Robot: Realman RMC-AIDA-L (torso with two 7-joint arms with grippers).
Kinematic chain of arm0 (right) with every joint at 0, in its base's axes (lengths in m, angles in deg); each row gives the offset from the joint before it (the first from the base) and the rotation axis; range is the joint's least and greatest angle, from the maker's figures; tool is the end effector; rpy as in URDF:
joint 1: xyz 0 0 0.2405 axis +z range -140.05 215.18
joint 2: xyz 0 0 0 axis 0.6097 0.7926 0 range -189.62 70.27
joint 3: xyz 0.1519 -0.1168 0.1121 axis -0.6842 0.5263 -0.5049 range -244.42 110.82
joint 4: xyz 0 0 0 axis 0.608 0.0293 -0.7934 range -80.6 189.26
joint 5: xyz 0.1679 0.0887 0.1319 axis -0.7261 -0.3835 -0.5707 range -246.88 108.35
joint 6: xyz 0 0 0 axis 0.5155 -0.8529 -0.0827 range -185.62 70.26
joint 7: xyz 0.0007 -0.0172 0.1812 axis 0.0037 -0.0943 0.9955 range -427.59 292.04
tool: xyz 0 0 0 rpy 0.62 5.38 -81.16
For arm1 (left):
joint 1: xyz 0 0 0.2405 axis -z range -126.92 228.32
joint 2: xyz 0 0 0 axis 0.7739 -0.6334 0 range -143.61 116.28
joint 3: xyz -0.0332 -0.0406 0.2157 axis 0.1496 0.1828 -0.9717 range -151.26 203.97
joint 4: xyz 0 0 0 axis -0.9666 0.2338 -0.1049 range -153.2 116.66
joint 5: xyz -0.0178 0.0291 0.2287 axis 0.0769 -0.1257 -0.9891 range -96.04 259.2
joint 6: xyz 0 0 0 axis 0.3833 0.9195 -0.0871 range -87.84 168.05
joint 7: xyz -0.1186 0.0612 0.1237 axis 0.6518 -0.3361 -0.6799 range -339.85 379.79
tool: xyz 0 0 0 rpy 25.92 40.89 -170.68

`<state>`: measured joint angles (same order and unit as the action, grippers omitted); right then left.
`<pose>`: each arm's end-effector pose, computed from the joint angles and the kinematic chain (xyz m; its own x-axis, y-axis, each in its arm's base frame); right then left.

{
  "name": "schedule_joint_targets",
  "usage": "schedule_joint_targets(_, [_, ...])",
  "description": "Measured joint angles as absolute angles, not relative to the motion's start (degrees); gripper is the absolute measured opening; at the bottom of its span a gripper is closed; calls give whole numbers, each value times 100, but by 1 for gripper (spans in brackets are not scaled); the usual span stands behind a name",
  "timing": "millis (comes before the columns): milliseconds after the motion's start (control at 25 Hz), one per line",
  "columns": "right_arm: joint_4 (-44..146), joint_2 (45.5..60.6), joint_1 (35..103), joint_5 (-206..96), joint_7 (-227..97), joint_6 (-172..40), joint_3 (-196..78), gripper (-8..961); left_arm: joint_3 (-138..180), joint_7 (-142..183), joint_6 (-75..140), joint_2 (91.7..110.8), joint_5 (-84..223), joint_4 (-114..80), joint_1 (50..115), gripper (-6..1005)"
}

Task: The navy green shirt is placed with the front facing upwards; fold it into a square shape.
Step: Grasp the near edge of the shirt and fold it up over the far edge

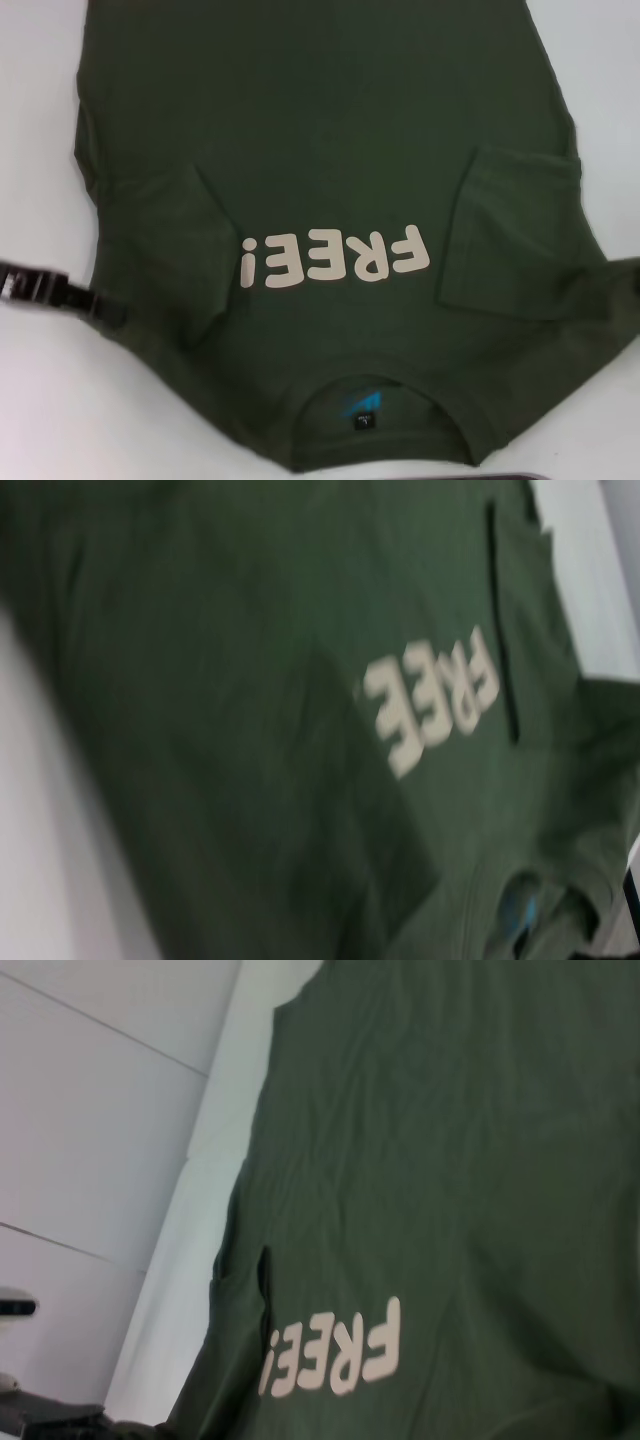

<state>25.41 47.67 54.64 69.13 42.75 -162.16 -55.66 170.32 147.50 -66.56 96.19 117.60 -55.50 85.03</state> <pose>0.3632 0.2265 0.0614 0.0895 -0.8826 -0.4615 -0.9590 -0.2015 0.1994 -0.2862 0.2930 0.0280 0.3182 0.9473 -0.0374 0.9446 -0.3135 0.0970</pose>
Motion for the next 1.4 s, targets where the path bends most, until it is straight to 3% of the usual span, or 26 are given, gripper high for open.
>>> schedule_joint_targets(600, [2412,4725,7019,6883,4910,-15440,-5484,74,17309,15216,-5330,9680,12602,-5515,9563,30])
schedule_joint_targets(1080, [2401,4755,7787,6877,5093,-14343,-5084,86,17354,15252,-4372,9651,13191,-5500,9840,30])
schedule_joint_targets(1400, [2425,4867,8086,6850,5061,-13698,-5047,93,17363,15235,-3812,9697,13453,-5483,9927,30])
